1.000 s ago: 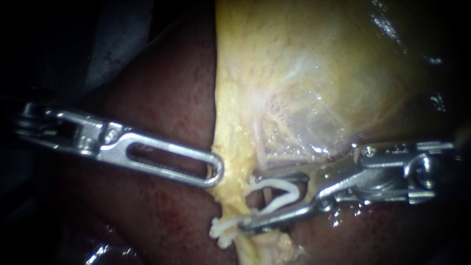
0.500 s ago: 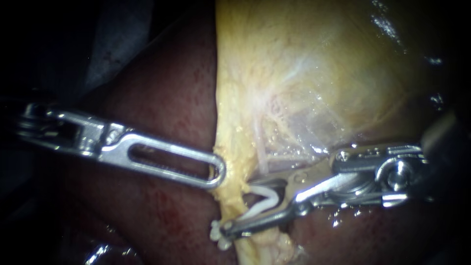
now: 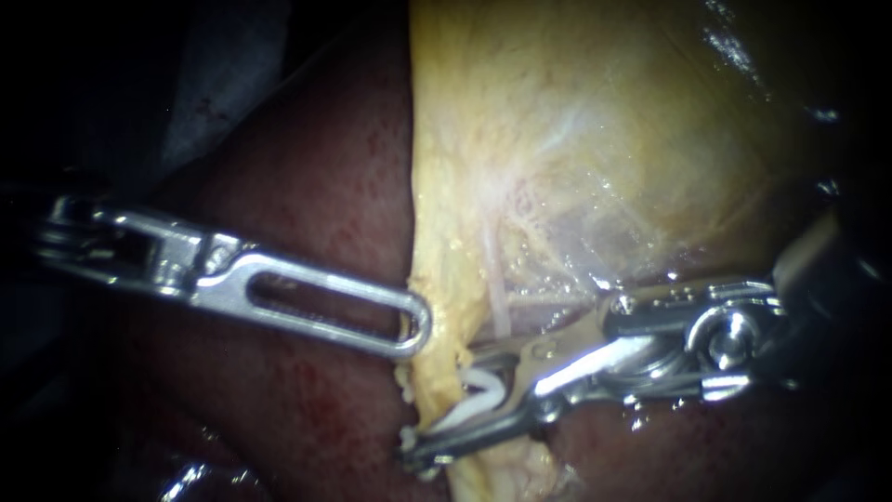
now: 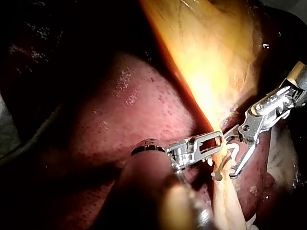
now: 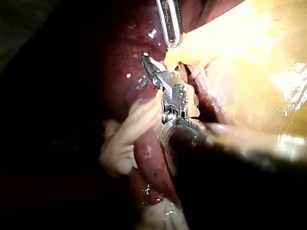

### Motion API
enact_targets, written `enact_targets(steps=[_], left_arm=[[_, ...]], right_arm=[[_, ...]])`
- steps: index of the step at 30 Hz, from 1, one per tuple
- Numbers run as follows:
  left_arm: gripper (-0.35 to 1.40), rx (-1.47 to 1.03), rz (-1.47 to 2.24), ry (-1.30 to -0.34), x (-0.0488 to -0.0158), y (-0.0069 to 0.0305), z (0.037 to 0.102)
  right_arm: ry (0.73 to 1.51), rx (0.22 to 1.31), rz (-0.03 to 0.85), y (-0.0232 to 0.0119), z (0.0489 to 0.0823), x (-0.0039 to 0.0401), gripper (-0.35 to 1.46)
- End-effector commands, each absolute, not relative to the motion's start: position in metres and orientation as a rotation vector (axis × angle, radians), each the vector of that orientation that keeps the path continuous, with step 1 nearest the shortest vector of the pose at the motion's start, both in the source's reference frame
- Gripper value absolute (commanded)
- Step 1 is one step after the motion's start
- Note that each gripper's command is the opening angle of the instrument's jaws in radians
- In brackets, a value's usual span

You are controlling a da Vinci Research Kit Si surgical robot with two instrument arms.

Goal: Clipping third clip left tube

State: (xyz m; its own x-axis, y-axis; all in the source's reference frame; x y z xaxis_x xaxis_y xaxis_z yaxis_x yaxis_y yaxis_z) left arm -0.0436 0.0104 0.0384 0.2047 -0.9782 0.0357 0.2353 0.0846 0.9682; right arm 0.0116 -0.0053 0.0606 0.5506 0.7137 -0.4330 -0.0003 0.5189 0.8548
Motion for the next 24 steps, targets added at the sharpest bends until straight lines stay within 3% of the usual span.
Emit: enact_targets(steps=[1,24], left_arm=[[-0.35,1.073,-1.126,-0.914,-0.0437,0.0104,0.0384],[-0.35,1.072,-1.127,-0.914,-0.0438,0.0104,0.0384]], right_arm=[[0.899,0.937,0.506,-0.0052,0.0607,0.0117,0.51],[0.899,0.937,0.517,-0.0041,0.0610,0.0116,0.46]])
